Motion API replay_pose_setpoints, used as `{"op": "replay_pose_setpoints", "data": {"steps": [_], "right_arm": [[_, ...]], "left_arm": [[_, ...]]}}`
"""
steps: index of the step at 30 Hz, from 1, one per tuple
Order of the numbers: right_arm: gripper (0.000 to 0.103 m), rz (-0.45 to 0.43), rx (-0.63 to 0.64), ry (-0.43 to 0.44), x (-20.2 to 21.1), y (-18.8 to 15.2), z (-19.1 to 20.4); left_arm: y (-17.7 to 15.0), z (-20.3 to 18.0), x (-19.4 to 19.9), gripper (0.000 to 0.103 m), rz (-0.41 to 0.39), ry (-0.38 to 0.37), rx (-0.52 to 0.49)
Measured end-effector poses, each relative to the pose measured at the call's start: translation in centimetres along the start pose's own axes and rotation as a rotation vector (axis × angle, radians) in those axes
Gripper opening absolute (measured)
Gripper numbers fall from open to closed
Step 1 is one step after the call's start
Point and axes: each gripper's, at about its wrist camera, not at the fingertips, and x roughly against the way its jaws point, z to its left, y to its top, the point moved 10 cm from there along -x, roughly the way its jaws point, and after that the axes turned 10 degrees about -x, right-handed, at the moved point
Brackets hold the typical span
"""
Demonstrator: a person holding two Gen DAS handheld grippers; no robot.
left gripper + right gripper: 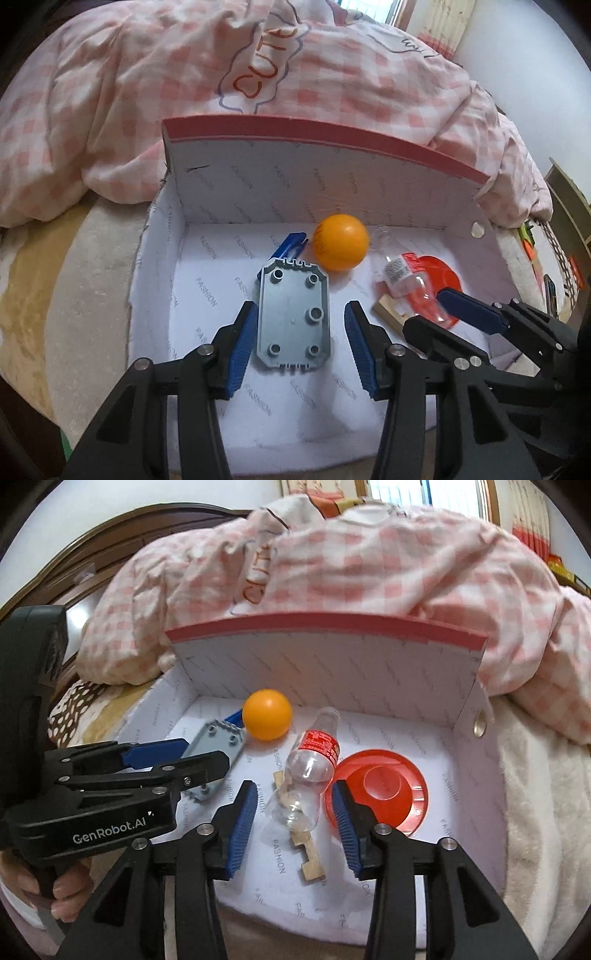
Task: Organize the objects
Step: 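Open both grippers to drop the ball and bottle into the box, then withdraw both grippers from the box toward the remaining items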
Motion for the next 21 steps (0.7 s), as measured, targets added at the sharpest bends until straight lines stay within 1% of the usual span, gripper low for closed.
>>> {"op": "replay_pose_setpoints", "data": {"steps": [2,5,7,9,10,11,13,14,21], "right_arm": [[0.05,-0.015,0.018,0.006,0.8,0.0,0.3],[0.05,-0.037,0.034,0.009,2.0,-0.1,0.6],[0.05,-0.049,0.031,0.007,2.6,-0.2,0.5],[0.05,-0.055,0.024,0.007,3.3,-0.3,0.3],[0.05,-0.057,0.02,0.008,3.6,-0.4,0.2],[0.05,-0.057,0.017,0.009,3.9,-0.6,0.1],[0.05,-0.061,0.013,0.011,4.6,-0.8,-0.1],[0.05,-0.066,0.012,0.012,5.0,-0.9,-0.2],[0.05,-0.084,-0.016,0.039,7.2,-2.3,-0.3]], "left_arm": [[0.0,-0.3,0.7,0.049,-0.014,0.006,-0.014],[0.3,-1.1,1.5,0.049,-0.032,0.014,-0.04],[-0.3,-0.4,2.5,0.049,-0.04,0.009,-0.051],[-0.4,-1.7,2.8,0.049,-0.042,0.001,-0.057],[-0.3,-1.0,2.8,0.049,-0.044,-0.003,-0.059],[-0.4,-1.5,3.1,0.049,-0.047,-0.008,-0.063],[-1.7,-1.3,4.6,0.049,-0.055,-0.009,-0.071],[-1.4,-1.3,5.2,0.049,-0.062,-0.006,-0.078],[-3.0,-2.6,7.3,0.049,-0.088,-0.005,-0.111]]}}
